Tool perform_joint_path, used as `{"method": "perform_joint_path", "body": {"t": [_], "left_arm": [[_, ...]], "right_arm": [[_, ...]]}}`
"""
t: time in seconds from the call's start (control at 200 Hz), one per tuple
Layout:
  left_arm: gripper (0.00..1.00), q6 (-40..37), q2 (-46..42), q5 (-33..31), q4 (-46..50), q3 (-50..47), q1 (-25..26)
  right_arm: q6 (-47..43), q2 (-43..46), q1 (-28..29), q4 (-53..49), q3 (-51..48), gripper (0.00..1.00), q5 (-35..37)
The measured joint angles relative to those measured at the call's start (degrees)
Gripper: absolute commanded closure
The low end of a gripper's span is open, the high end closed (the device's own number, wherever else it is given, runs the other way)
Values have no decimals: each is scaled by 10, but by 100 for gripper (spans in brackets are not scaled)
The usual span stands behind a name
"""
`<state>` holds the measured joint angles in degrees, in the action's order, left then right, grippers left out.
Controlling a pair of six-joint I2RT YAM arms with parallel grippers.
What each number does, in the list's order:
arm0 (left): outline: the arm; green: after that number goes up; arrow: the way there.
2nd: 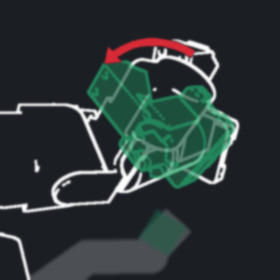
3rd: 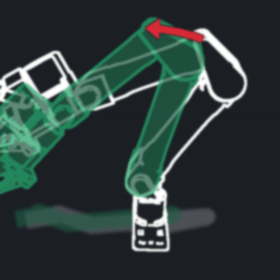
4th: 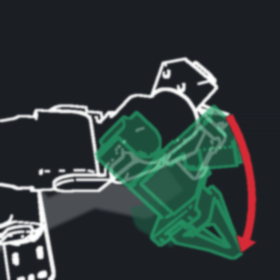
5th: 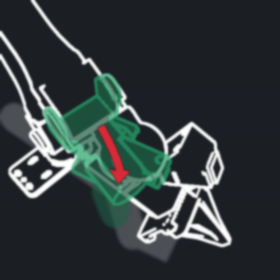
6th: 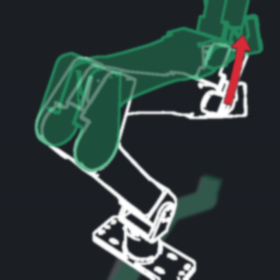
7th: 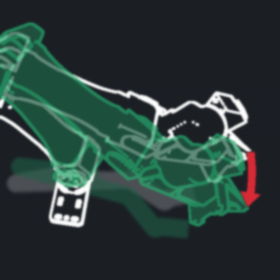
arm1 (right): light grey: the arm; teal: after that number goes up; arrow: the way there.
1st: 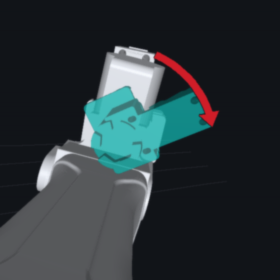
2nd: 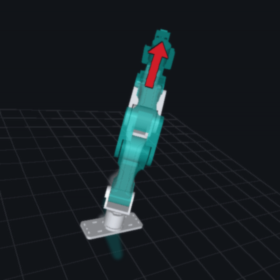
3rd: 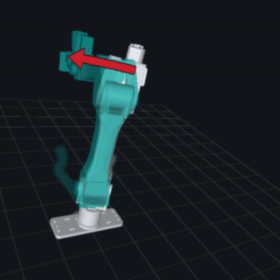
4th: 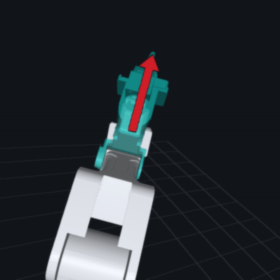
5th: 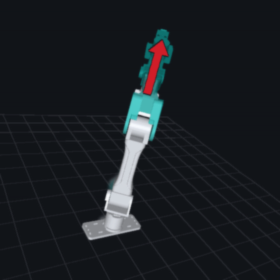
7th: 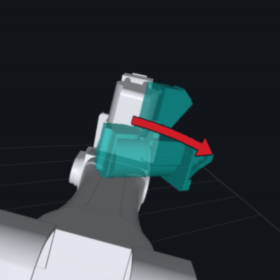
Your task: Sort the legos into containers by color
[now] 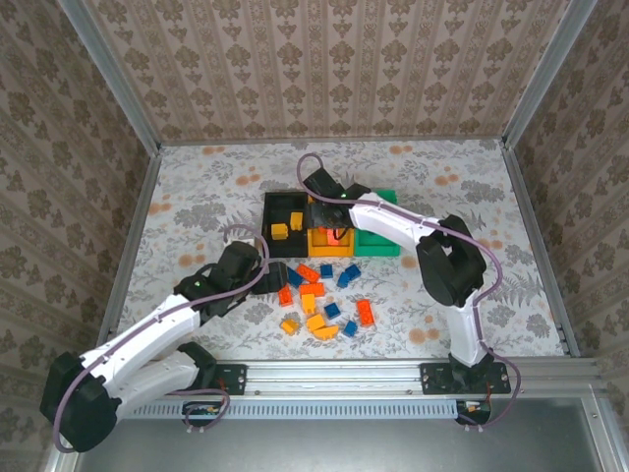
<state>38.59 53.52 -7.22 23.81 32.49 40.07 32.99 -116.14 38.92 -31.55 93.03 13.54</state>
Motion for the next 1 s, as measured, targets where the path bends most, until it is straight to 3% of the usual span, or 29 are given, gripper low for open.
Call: {"method": "perform_joint_path", "body": {"t": [0.295,0.47,0.585,1.0], "left_arm": [[20,-11,64,23,-23,0,0],[18,-13,130,47,-58,-2,4],[19,-13,166,61,-78,-2,17],[39,-7,206,59,-89,-20,41]], "right_arm": [[2,156,28,67,-161,27,5],[5,218,31,85,-233,27,4],[12,248,31,90,-262,26,5],[23,311,30,110,-305,25,12]]}}
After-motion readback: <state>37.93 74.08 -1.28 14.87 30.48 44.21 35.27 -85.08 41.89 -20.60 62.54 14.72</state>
